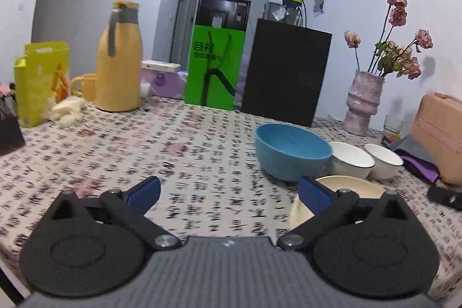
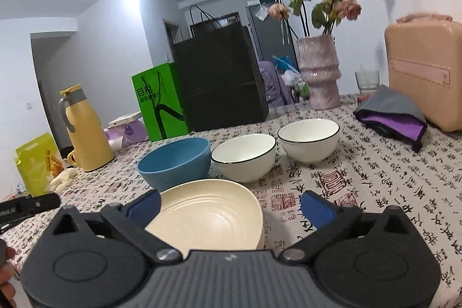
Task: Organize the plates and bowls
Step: 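Open both grippers to release the plate rim and pull back, then move both open tools toward the blue bowl beside the white bowls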
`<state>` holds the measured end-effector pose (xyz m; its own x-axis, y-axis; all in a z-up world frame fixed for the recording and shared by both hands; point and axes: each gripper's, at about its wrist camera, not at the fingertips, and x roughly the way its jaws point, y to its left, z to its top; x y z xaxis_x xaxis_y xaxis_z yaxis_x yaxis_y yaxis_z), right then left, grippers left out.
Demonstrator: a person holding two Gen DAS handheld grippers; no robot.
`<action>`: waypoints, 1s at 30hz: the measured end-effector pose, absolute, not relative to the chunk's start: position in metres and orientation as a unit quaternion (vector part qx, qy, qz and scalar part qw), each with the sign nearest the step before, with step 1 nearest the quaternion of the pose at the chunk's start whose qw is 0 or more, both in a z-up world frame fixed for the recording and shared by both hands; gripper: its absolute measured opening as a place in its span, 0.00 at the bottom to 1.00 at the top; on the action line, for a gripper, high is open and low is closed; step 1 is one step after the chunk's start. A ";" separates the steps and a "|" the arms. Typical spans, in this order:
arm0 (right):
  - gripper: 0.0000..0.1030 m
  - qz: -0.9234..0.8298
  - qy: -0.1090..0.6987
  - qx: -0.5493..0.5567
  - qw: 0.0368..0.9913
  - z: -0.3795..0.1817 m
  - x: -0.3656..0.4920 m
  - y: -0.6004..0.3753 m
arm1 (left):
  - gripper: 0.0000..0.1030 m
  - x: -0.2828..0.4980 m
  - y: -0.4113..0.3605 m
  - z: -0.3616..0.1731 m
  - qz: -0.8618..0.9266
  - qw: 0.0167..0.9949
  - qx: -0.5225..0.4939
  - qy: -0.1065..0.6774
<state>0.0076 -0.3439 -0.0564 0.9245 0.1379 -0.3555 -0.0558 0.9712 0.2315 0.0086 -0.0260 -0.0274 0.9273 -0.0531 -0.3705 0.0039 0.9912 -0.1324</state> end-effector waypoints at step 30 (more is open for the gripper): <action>1.00 0.066 0.179 0.078 0.979 -0.043 0.034 -0.295 | 1.00 -0.012 0.041 -0.028 0.017 0.987 -0.044 0.152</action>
